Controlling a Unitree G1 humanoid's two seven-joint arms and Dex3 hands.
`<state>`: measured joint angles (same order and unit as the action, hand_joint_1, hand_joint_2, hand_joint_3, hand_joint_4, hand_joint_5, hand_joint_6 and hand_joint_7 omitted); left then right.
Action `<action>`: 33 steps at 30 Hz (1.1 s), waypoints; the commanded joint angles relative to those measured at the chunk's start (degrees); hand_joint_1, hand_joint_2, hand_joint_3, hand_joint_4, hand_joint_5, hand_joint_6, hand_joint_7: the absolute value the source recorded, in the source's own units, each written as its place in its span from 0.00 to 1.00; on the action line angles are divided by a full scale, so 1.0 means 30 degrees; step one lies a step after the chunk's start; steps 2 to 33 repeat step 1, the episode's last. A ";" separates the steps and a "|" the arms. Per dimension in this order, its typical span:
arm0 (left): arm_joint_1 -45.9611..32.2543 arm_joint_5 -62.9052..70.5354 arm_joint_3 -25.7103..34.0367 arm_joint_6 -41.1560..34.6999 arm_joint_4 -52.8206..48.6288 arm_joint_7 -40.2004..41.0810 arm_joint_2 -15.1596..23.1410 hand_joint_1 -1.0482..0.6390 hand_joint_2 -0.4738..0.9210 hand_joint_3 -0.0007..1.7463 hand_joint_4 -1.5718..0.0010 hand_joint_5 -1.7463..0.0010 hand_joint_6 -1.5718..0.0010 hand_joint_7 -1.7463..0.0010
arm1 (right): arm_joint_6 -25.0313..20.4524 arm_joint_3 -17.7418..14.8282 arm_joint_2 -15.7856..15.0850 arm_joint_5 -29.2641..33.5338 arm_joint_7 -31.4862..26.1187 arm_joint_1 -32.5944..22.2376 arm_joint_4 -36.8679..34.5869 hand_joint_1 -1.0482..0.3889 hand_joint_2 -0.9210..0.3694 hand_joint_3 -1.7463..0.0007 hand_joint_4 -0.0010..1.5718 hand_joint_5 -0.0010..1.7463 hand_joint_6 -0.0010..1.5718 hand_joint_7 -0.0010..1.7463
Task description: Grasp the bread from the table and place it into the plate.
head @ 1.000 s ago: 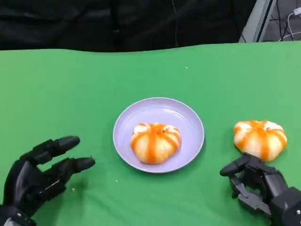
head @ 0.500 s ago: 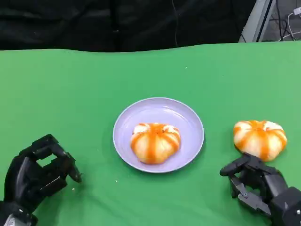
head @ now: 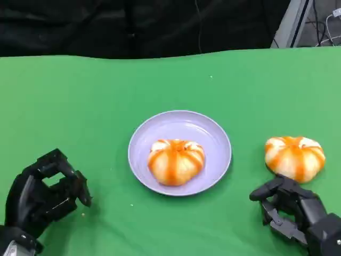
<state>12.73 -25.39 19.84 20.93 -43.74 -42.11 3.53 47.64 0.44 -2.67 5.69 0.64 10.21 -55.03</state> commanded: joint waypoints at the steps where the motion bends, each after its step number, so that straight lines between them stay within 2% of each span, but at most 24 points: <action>1: -0.0313 0.0027 0.0006 0.0263 0.0115 0.0082 0.0196 0.64 0.83 0.60 0.35 0.05 0.44 0.17 | -0.0354 -0.0148 -0.0351 -0.0190 0.0245 -0.0511 0.0008 0.63 0.00 0.72 0.42 1.00 0.48 0.68; 33: -0.0313 0.0027 0.0006 0.0263 0.0115 0.0082 0.0196 0.64 0.83 0.60 0.35 0.05 0.44 0.17 | -0.0354 -0.0148 -0.0351 -0.0190 0.0245 -0.0511 0.0008 0.63 0.00 0.72 0.42 1.00 0.48 0.68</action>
